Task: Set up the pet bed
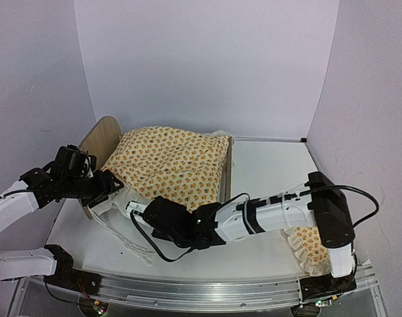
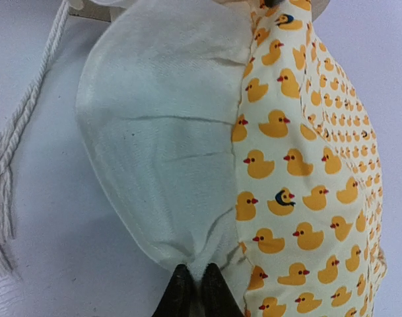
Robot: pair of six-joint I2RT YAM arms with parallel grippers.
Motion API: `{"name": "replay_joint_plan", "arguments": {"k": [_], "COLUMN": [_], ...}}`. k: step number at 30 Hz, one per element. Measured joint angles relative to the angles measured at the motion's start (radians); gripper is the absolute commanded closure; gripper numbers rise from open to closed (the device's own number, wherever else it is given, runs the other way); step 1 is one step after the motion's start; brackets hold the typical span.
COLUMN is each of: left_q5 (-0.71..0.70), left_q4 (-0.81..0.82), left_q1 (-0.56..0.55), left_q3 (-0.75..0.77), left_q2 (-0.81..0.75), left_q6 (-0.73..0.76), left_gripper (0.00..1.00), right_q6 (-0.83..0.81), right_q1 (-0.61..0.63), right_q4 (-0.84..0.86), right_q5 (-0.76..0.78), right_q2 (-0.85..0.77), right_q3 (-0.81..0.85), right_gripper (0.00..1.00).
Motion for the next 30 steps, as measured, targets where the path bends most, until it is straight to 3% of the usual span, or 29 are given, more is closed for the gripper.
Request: {"name": "replay_joint_plan", "arguments": {"k": [11, 15, 18, 21, 26, 30], "left_q5": [-0.060, -0.086, -0.080, -0.041, 0.060, 0.076], "left_q4": [-0.091, -0.201, -0.272, -0.304, -0.280, -0.172], "left_q1": [0.000, 0.000, 0.000, 0.000, -0.016, -0.178], "left_q3": [0.000, 0.039, 0.117, 0.217, 0.372, 0.377], "left_q2": [-0.006, -0.005, -0.016, -0.042, -0.031, 0.041], "left_q6": [-0.004, 0.014, 0.054, 0.105, 0.180, 0.185], "left_gripper": [0.22, 0.11, 0.07, 0.08, 0.10, 0.09], "right_q6": [0.061, 0.098, 0.163, 0.242, 0.379, 0.451], "right_q1": [-0.014, -0.039, -0.061, -0.092, -0.246, -0.454], "right_q4": [-0.048, -0.087, -0.155, -0.212, -0.222, -0.236], "right_q5": [-0.217, -0.287, -0.370, -0.488, -0.640, -0.671], "right_q2": [-0.206, -0.206, -0.219, -0.307, -0.634, -0.838], "right_q3": [-0.225, -0.213, -0.180, -0.191, -0.319, -0.448], "right_gripper": [0.99, 0.51, 0.24, 0.16, 0.19, 0.19]}}
